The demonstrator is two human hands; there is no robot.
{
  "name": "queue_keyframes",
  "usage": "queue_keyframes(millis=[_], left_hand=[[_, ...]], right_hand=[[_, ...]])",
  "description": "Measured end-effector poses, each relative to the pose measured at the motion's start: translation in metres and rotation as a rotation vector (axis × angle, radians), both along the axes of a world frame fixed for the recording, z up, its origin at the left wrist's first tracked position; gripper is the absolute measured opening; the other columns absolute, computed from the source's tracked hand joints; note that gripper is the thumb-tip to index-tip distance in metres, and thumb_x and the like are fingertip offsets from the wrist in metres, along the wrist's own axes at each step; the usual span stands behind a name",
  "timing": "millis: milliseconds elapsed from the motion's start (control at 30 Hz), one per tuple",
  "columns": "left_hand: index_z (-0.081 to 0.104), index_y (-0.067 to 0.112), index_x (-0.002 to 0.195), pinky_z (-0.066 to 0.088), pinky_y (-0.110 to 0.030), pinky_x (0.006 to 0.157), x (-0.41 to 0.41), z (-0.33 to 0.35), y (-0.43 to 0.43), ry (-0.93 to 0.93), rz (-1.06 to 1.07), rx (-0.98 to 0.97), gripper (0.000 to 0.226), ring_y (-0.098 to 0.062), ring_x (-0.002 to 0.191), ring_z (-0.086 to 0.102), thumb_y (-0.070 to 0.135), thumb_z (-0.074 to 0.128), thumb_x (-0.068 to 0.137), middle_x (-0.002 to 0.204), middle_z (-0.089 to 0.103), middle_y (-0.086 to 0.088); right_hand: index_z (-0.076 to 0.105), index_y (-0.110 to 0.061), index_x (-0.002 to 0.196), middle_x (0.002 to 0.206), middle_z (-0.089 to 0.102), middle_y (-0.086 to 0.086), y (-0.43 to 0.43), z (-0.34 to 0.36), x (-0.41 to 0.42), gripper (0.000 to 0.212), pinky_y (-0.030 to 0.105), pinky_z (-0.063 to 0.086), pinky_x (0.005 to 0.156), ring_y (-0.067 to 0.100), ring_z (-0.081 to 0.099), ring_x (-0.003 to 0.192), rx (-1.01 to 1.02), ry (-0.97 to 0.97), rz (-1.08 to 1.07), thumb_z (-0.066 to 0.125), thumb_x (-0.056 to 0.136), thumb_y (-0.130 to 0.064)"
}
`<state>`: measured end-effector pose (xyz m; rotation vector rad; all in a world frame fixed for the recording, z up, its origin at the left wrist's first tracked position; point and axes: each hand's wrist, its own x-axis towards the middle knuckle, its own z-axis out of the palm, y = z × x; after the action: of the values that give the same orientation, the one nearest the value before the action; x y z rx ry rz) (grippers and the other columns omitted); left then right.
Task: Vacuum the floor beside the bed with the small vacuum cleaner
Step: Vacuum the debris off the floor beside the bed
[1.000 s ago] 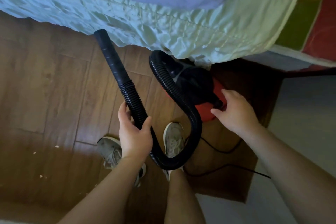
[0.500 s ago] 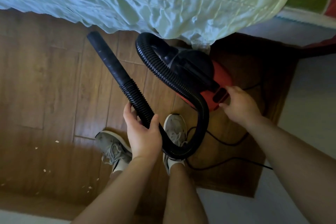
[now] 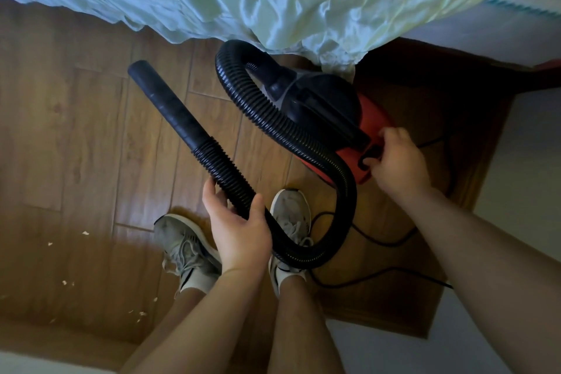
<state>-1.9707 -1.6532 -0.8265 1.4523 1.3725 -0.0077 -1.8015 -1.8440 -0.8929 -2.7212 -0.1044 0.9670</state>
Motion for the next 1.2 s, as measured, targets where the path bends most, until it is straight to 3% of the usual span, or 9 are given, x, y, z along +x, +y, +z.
queue_keyframes(millis=[467,633,800,933,1200], left_hand=[[0.027,0.039,0.151,0.053,-0.048,0.104,-0.007,-0.012,-0.003,-0.029,0.007,-0.025,0.075,-0.013,0.127,0.056,0.011,0.068,0.095,0.137,0.053,0.012],[0.028,0.041,0.148,0.054,-0.048,0.103,-0.007,-0.012,-0.002,-0.030,0.000,-0.030,0.074,-0.009,0.123,0.058,0.010,0.068,0.095,0.131,0.053,0.021],[0.026,0.037,0.151,0.053,-0.046,0.103,-0.007,-0.006,0.002,-0.023,-0.007,-0.016,0.074,-0.011,0.125,0.056,0.011,0.067,0.095,0.136,0.050,0.016],[0.027,0.037,0.150,0.054,-0.042,0.102,-0.009,0.002,0.005,-0.025,-0.026,-0.001,0.073,-0.003,0.119,0.058,0.011,0.068,0.095,0.127,0.052,0.025],[0.028,0.035,0.152,0.054,-0.031,0.097,-0.010,0.022,0.013,-0.031,-0.036,0.020,0.074,0.000,0.115,0.057,0.011,0.069,0.095,0.126,0.052,0.023]], right_hand=[[0.050,-0.001,0.125,0.126,0.050,0.018,0.010,-0.014,0.000,0.056,0.039,0.048,0.088,0.036,0.055,0.112,-0.040,-0.073,-0.024,0.080,0.079,-0.013],[0.050,-0.001,0.123,0.125,0.050,0.018,0.013,-0.014,0.002,0.056,0.038,0.047,0.086,0.036,0.055,0.112,-0.060,-0.074,-0.020,0.082,0.078,-0.014],[0.049,-0.002,0.132,0.133,0.049,0.017,0.007,-0.008,-0.003,0.062,0.035,0.045,0.090,0.035,0.053,0.117,-0.007,-0.052,-0.044,0.080,0.081,-0.018],[0.045,-0.004,0.142,0.138,0.048,0.017,0.006,0.004,-0.011,0.067,0.037,0.044,0.097,0.035,0.051,0.123,0.008,-0.037,-0.026,0.076,0.086,-0.022],[0.043,-0.006,0.145,0.140,0.050,0.014,0.018,0.042,-0.021,0.065,0.037,0.043,0.101,0.032,0.051,0.126,0.046,-0.014,-0.022,0.071,0.090,-0.027]])
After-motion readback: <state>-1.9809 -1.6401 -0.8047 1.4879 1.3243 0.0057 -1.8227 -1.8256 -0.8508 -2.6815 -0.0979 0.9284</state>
